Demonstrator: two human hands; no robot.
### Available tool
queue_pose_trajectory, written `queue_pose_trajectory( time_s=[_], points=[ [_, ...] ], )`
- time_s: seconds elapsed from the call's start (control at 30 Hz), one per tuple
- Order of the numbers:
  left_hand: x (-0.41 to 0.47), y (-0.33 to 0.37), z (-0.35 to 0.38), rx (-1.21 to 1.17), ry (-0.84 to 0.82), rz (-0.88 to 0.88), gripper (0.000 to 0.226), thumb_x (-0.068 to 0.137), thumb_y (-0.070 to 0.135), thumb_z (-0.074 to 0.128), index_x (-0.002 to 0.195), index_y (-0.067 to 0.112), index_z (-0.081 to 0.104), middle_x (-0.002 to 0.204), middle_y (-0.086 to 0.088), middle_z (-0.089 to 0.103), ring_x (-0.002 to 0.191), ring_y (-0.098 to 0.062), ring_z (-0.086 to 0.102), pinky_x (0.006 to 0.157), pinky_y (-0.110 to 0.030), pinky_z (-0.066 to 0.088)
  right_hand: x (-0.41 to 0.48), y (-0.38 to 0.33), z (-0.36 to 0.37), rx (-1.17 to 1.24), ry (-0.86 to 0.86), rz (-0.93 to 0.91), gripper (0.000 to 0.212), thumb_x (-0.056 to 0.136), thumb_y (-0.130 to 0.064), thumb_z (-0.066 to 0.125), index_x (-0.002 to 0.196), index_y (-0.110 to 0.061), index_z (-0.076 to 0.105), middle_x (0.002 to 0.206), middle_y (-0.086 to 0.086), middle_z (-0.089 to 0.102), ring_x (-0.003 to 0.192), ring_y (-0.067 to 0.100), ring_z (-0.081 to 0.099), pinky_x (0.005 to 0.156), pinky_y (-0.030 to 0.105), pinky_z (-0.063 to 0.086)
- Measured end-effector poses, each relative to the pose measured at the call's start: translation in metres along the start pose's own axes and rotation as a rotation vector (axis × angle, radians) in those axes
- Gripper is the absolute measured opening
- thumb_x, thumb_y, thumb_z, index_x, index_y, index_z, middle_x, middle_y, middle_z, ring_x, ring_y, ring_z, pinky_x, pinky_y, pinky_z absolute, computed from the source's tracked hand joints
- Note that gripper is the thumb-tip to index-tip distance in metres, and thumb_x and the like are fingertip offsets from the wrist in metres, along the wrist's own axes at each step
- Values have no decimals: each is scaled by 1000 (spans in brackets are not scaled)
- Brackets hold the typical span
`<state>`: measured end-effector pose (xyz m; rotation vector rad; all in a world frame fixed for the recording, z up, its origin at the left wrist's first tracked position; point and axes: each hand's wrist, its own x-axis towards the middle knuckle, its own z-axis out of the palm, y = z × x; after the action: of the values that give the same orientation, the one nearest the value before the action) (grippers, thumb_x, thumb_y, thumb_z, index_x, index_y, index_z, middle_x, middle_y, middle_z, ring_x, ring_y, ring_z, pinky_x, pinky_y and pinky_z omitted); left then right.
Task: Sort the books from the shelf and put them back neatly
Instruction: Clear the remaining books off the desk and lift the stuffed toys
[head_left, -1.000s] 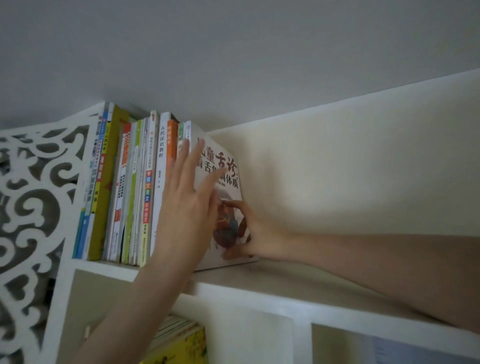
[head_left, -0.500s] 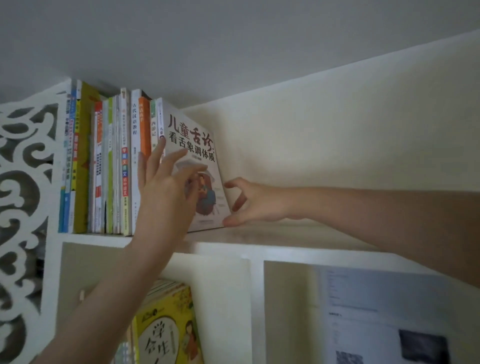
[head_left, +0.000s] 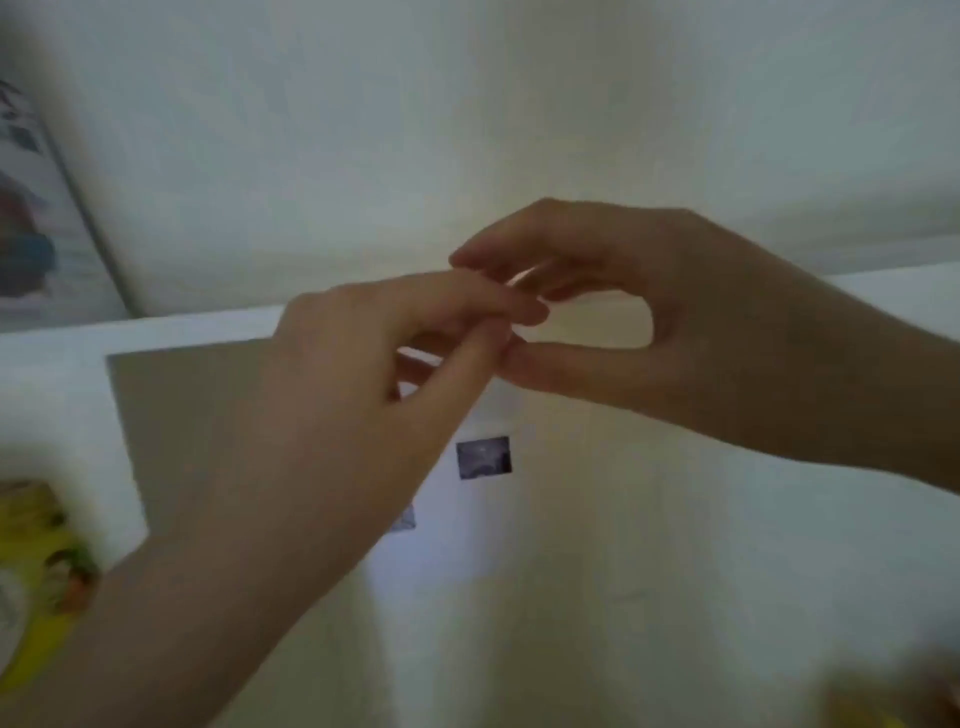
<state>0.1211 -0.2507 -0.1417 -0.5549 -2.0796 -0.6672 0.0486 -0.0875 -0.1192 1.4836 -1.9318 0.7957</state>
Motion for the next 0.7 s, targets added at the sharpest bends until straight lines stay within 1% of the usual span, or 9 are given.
queue_pose_trajectory(
  time_s=[0.1, 0.17, 0.23, 0.37, 0.47, 0.53, 0.6, 0.67, 0.7],
  points=[
    [-8, 9, 63, -110, -150, -16, 23, 83, 31, 52, 91, 47, 66, 86, 34, 65, 77, 17, 61, 60, 3, 41, -66, 24, -11, -30, -33, 200, 42, 83, -41, 67, 123, -32, 56, 114, -19, 62, 103, -2, 61, 93, 25, 48],
    [-15, 6, 106, -187, -243, -56, 20, 91, 30, 56, 94, 47, 65, 86, 33, 66, 79, 16, 62, 65, 1, 43, -109, 41, -16, -34, -58, 375, 51, 79, -47, 65, 126, -34, 53, 119, -19, 59, 105, -3, 59, 94, 24, 47],
    [-23, 0, 150, -267, -331, -137, 23, 92, 25, 56, 97, 45, 65, 83, 27, 70, 81, 12, 63, 71, -4, 46, -150, 59, -19, 0, -74, 560, 56, 75, -48, 66, 128, -36, 51, 123, -21, 56, 105, -3, 59, 95, 25, 48],
    [-48, -10, 238, -358, -508, -303, 26, 93, 19, 55, 98, 40, 68, 83, 21, 72, 82, 8, 65, 73, -12, 51, -242, 94, -16, 191, -85, 954, 48, 79, -38, 71, 123, -43, 52, 123, -25, 54, 106, -6, 57, 96, 24, 47],
    [-92, -19, 312, -397, -648, -432, 22, 93, 17, 56, 98, 34, 69, 86, 15, 73, 83, 5, 66, 78, -19, 52, -323, 118, 6, 331, -53, 1198, 41, 81, -28, 74, 114, -42, 55, 120, -19, 57, 104, 1, 59, 96, 31, 49],
    [-133, -26, 360, -366, -778, -507, 20, 92, 18, 58, 99, 34, 68, 96, 13, 72, 91, 0, 65, 85, -22, 50, -379, 130, 32, 395, -83, 1374, 40, 82, -30, 73, 116, -38, 54, 124, -14, 55, 107, 7, 57, 98, 36, 48],
    [-186, -31, 400, -364, -933, -650, 24, 94, 16, 56, 114, 28, 62, 113, 6, 64, 107, -10, 61, 91, -21, 45, -426, 136, 62, 412, -150, 1545, 52, 83, -35, 71, 129, -31, 47, 135, -7, 48, 115, 12, 51, 97, 32, 47],
    [-243, -35, 428, -317, -1075, -804, 40, 95, 26, 54, 135, 24, 47, 131, 2, 49, 124, -16, 50, 100, -24, 40, -461, 135, 90, 422, -192, 1705, 69, 84, -39, 70, 142, -25, 35, 146, -1, 37, 128, 18, 41, 98, 31, 41],
    [-267, -35, 436, -328, -1105, -864, 48, 93, 35, 54, 139, 26, 40, 136, 3, 45, 127, -17, 47, 104, -28, 41, -476, 133, 104, 414, -227, 1758, 76, 84, -40, 69, 146, -23, 29, 147, 0, 34, 133, 21, 36, 102, 34, 37]
  ],
)
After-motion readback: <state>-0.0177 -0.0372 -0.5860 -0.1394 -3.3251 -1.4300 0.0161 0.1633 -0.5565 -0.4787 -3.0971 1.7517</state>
